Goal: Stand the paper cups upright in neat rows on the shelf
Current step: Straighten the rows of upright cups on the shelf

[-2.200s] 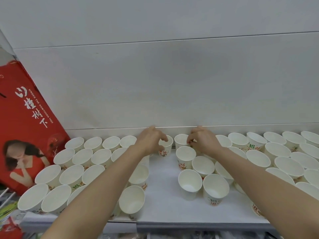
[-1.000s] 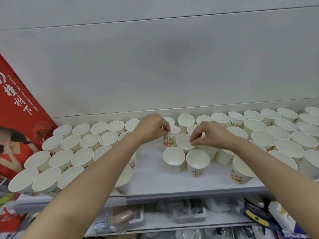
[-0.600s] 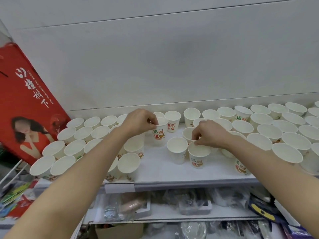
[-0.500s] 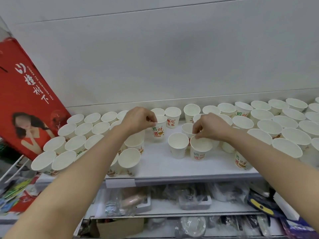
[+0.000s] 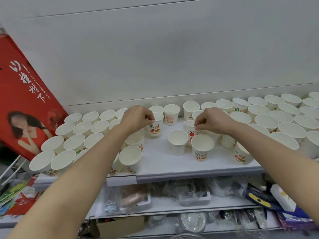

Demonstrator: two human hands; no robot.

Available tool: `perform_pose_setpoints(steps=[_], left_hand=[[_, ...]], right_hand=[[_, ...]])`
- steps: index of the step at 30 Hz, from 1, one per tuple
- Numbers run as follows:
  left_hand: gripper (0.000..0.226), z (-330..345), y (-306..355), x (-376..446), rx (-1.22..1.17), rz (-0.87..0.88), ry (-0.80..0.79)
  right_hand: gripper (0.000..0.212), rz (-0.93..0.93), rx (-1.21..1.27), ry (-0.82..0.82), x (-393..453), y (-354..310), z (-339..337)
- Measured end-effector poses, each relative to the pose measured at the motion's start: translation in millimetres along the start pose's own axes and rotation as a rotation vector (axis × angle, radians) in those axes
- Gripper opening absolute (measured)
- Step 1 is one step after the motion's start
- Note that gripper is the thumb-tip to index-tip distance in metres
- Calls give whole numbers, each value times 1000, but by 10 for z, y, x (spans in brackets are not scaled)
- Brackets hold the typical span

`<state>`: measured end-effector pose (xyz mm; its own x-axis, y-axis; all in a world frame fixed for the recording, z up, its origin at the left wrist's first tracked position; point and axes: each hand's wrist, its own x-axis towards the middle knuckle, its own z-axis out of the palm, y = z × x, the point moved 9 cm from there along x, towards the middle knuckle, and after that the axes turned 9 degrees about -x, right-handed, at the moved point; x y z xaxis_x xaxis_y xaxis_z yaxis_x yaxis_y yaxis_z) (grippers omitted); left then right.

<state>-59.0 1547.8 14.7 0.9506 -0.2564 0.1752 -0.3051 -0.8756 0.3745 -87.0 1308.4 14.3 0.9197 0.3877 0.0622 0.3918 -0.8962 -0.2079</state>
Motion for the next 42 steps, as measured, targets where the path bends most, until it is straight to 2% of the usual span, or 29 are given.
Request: perform_pose_setpoints(steps=[7, 11, 15, 19, 22, 27, 32, 36, 42], left_hand=[[9, 101, -13, -34, 48, 8, -37], [10, 170, 5, -66, 95, 33, -54], [10, 214, 50, -63, 141, 64, -35], [15, 236, 53, -52, 56, 45, -72], [18, 148, 147, -59, 5, 62, -42], [14, 119, 515, -160, -110, 172, -77], [22, 325, 829, -352, -147, 302, -204], [19, 457, 940, -455, 5, 342, -237], [8, 458, 968, -521, 119, 312, -165]], right_hand=[[7, 6, 10, 176, 194, -185, -97], [11, 23, -58, 157, 361, -306, 127], [11, -39, -134, 150, 440, -413, 237], [10, -55, -187, 156, 471, -441, 243], [10, -56, -198, 152, 483, -455, 250], [13, -9, -54, 150, 405, -403, 253], [11, 132, 134, 352, -89, -118, -126], [9, 166, 182, 257, -603, 44, -181], [21, 11, 11, 93, -935, -54, 33]])
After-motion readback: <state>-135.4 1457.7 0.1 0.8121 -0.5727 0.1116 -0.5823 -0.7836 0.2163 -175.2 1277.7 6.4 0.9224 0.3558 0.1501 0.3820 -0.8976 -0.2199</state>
